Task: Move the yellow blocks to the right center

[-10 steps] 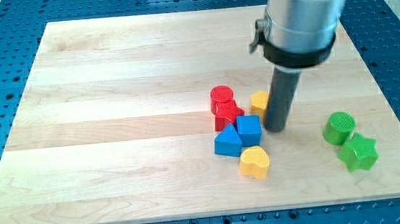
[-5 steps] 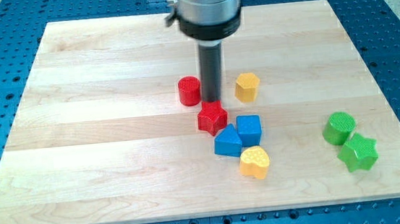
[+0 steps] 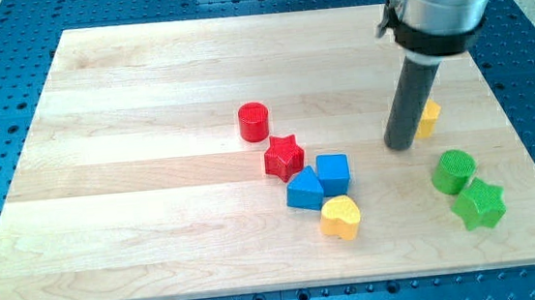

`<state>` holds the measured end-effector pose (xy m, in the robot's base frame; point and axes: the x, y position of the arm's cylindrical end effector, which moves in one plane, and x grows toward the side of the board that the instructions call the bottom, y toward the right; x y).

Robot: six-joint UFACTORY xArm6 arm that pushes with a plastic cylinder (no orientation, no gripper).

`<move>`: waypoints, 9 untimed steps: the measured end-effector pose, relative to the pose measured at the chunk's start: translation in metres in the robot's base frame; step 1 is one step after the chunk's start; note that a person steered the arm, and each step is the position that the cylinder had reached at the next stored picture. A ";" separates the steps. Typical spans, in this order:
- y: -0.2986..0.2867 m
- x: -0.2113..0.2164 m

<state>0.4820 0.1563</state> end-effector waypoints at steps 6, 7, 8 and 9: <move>-0.007 0.080; -0.030 0.136; -0.093 0.136; -0.100 0.110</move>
<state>0.5918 0.0564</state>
